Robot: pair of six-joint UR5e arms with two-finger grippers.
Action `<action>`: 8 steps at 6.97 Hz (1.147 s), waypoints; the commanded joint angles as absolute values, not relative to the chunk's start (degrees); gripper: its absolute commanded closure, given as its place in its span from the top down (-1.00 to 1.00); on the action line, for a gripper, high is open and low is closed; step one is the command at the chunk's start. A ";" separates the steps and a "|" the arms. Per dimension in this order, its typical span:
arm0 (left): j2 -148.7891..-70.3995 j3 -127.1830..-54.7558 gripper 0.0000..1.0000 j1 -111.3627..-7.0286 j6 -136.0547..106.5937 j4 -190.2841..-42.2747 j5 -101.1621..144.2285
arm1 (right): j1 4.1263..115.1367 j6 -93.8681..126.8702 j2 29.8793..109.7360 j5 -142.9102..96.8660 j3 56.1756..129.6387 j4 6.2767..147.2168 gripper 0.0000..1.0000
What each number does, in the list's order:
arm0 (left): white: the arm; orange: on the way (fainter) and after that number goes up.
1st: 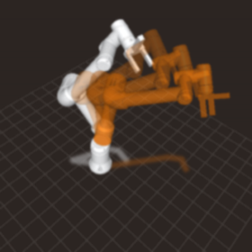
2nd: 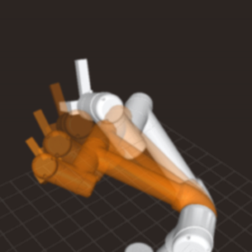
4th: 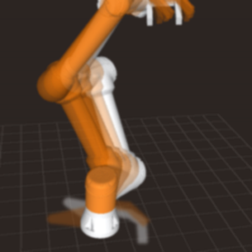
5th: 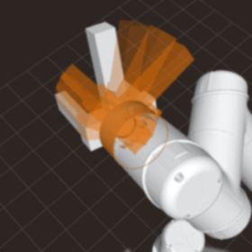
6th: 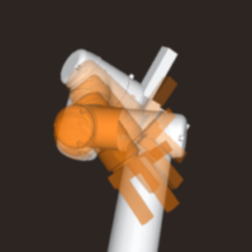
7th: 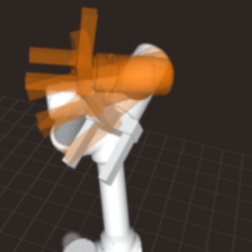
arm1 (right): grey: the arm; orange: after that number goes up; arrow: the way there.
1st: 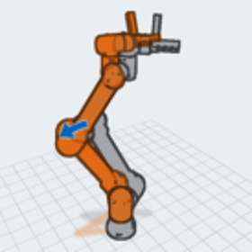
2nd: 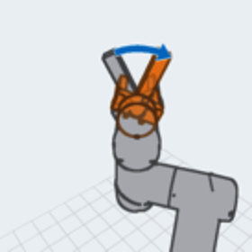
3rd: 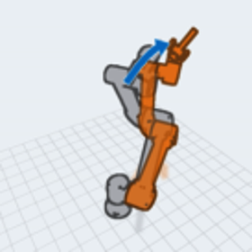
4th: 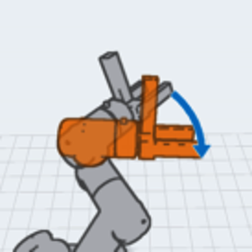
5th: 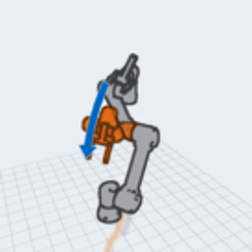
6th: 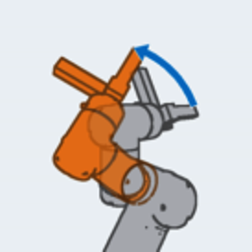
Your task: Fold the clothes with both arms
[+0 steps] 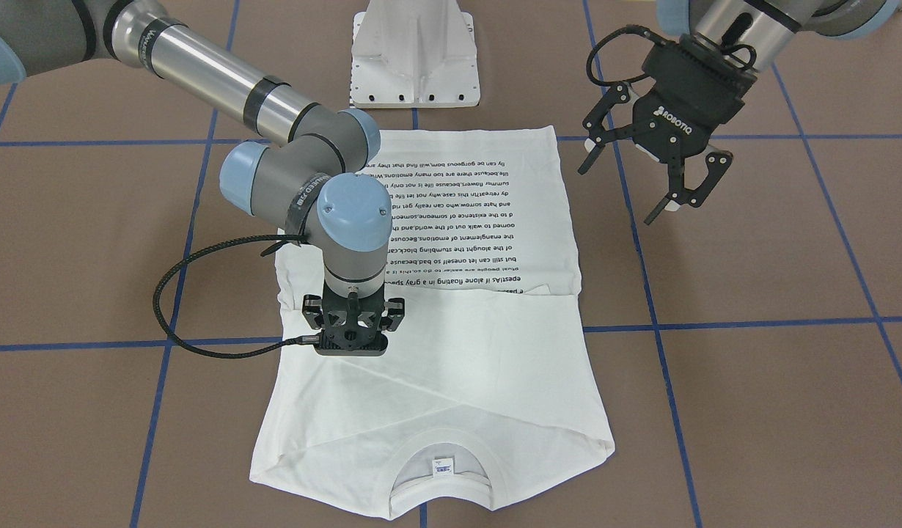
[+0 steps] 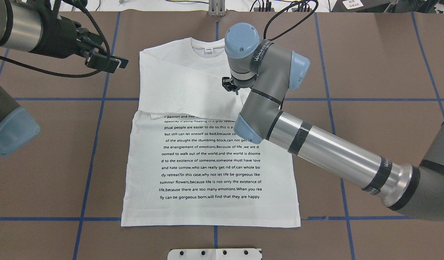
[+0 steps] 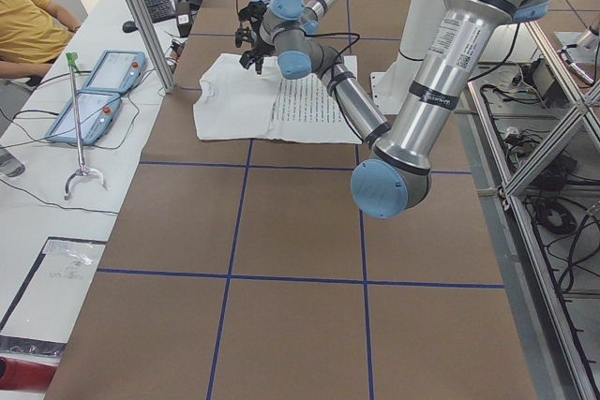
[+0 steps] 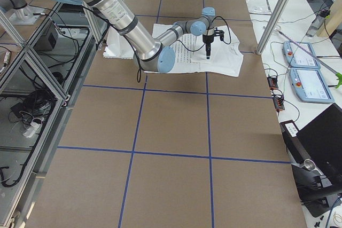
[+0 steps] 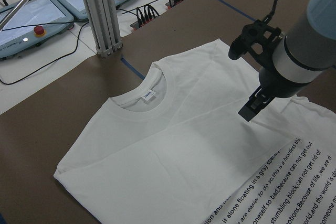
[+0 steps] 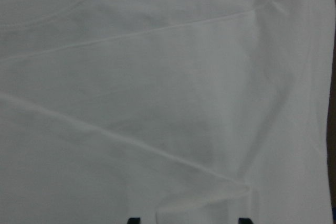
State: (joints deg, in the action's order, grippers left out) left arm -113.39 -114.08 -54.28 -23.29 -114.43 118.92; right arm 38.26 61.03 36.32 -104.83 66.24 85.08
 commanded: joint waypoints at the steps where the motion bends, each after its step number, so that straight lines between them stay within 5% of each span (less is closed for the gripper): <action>1: -113.38 -114.08 1.00 -54.32 -23.29 -114.43 118.92 | 37.45 61.52 36.12 -104.77 65.92 85.17 -0.09; 6: -113.38 -114.08 1.00 -54.32 -23.20 -114.43 118.92 | 36.12 60.91 36.39 -102.39 65.48 85.34 -0.08; 8: -113.38 -114.08 1.00 -54.32 -23.20 -114.43 118.92 | 36.12 60.82 36.74 -102.31 65.57 85.60 -0.25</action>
